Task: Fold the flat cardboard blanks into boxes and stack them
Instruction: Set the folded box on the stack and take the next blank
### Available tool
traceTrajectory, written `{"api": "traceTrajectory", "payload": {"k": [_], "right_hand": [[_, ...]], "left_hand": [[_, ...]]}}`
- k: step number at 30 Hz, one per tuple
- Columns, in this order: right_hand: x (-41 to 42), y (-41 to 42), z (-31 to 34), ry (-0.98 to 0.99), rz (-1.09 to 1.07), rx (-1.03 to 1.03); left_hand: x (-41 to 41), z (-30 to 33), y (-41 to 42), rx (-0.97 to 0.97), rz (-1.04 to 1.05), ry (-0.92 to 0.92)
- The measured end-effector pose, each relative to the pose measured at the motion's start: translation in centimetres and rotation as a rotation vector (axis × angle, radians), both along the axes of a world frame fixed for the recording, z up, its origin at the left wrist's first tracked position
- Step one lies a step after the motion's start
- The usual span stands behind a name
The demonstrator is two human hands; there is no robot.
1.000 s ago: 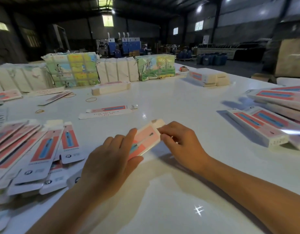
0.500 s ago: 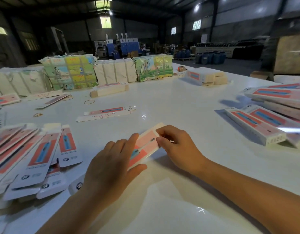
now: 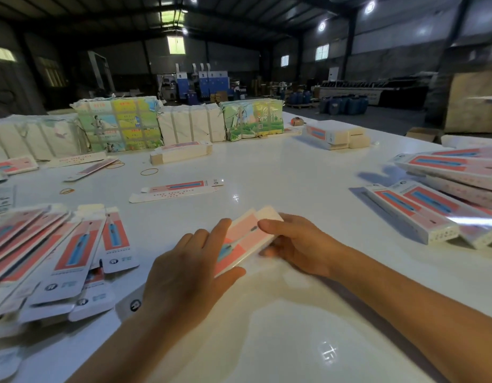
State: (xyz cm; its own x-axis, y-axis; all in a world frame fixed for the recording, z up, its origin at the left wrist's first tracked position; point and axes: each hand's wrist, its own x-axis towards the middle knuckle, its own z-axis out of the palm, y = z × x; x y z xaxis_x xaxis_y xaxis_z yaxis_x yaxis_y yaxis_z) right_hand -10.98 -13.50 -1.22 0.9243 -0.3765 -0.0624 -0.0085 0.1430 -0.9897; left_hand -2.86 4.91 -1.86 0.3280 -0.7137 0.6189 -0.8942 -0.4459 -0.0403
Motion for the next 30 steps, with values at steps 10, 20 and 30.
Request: {"api": "traceTrajectory", "payload": {"k": [10,20,30], "right_hand": [[-0.4,2.5,-0.9,-0.183,-0.162,-0.654],[-0.1,1.4,-0.6,-0.313,-0.128,-0.315],[-0.7,2.6,-1.7,-0.205,-0.088,-0.933]], "left_hand": [[-0.1,-0.8,-0.3,-0.034,0.050,-0.103],[0.0,-0.6,-0.5,-0.015,0.043,-0.107],[-0.1,-0.6,-0.3,0.060,0.050,-0.086]]}}
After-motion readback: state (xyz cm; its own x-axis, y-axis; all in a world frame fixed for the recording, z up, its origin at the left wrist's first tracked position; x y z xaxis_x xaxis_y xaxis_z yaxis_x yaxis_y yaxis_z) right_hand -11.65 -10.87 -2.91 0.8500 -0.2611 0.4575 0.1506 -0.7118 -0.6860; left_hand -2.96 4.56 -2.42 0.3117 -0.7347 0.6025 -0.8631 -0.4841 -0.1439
